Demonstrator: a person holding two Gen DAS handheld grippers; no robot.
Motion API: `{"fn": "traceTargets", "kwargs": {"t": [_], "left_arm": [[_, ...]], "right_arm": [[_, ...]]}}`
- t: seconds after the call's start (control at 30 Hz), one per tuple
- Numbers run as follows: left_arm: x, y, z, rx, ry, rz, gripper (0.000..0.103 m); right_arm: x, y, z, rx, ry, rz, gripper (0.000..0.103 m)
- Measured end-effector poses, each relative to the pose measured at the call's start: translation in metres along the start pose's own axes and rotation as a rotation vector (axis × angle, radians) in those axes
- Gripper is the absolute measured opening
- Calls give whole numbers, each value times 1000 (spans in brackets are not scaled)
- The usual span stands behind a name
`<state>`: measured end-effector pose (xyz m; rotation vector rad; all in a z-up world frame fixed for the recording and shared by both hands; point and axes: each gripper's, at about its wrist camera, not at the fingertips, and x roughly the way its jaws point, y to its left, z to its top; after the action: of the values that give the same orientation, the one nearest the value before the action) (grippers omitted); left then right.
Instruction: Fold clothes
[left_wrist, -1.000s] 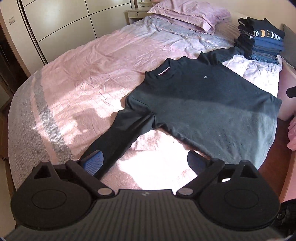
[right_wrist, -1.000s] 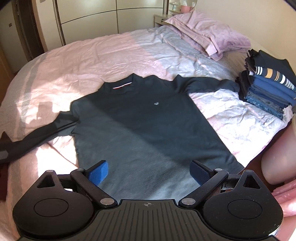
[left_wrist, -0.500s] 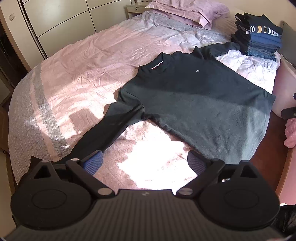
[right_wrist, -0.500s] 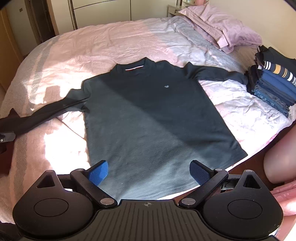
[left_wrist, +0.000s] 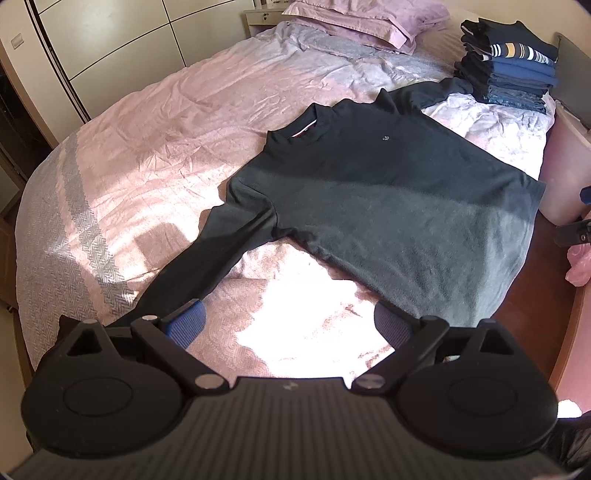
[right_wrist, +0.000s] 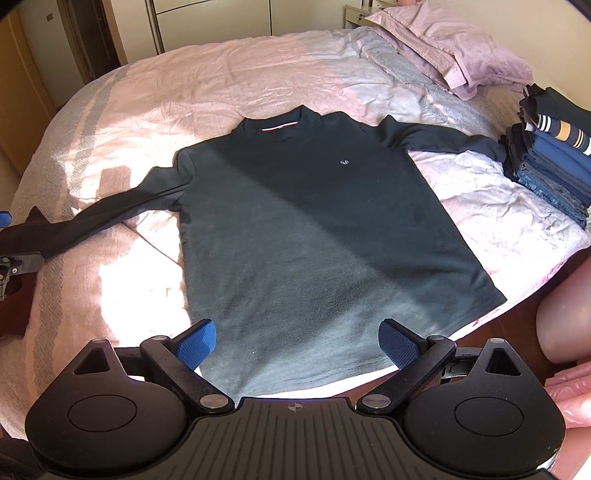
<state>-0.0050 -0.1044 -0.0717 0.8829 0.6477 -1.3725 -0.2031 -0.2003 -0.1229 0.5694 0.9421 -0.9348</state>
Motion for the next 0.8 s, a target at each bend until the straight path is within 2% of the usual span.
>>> {"fn": "traceTargets", "kwargs": {"t": [0.8], "left_arm": [[-3,8,-7,-3,4,15,96]], "right_arm": [[8,8,5,-26,17,21,97]]}}
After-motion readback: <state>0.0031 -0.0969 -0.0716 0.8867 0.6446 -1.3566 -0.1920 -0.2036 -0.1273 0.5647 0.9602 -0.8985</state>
